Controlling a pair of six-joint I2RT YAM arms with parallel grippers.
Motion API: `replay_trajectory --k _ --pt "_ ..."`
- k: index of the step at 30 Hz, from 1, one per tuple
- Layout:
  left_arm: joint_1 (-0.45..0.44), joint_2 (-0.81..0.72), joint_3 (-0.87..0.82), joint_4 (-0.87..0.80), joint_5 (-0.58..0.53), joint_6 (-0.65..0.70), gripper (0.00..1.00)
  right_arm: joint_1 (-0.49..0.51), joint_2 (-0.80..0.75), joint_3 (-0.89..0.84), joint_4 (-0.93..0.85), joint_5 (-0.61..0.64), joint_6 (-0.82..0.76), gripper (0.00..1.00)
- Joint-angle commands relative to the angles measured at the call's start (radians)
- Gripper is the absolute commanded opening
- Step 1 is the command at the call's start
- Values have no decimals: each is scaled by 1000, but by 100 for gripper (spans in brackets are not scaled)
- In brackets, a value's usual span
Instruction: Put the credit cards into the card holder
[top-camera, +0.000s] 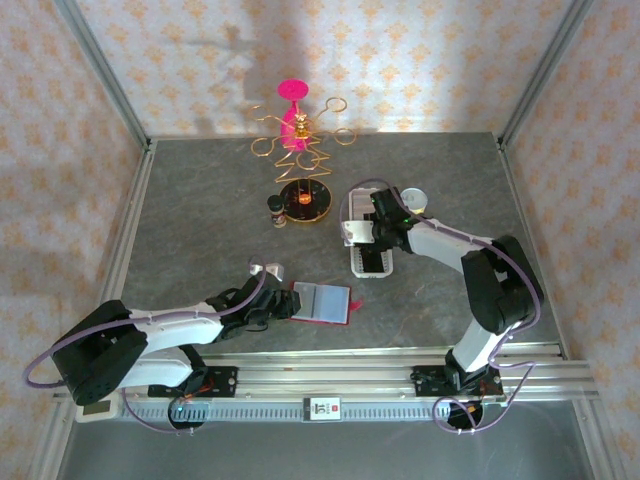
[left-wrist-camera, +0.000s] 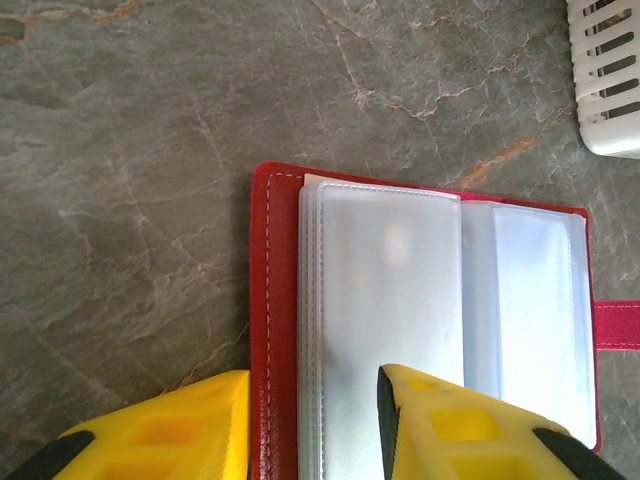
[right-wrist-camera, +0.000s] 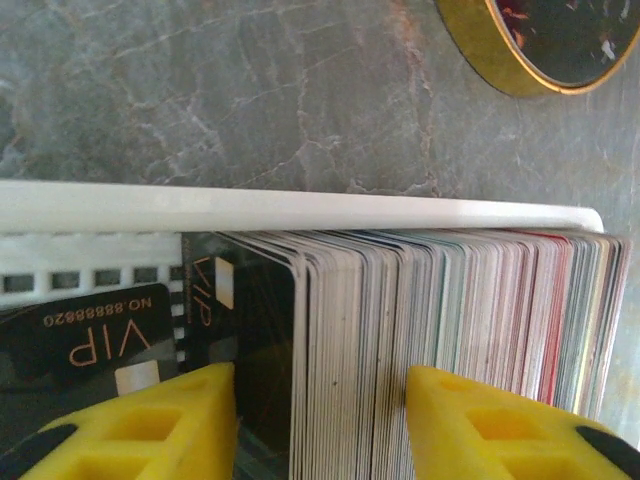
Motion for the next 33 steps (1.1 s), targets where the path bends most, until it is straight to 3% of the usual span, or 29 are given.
replay_trajectory --k 1,4,11,33 --pt "-11 15 -15 27 13 -12 36 -2 -33 20 -7 20 -4 39" --pt "-15 22 -16 33 16 -16 35 3 -36 17 -20 20 -3 30" --pt "-19 26 -18 39 19 -19 34 4 -53 6 -28 17 -2 19" --pt "-59 15 -16 22 2 -32 36 15 -185 2 -141 -9 65 0"
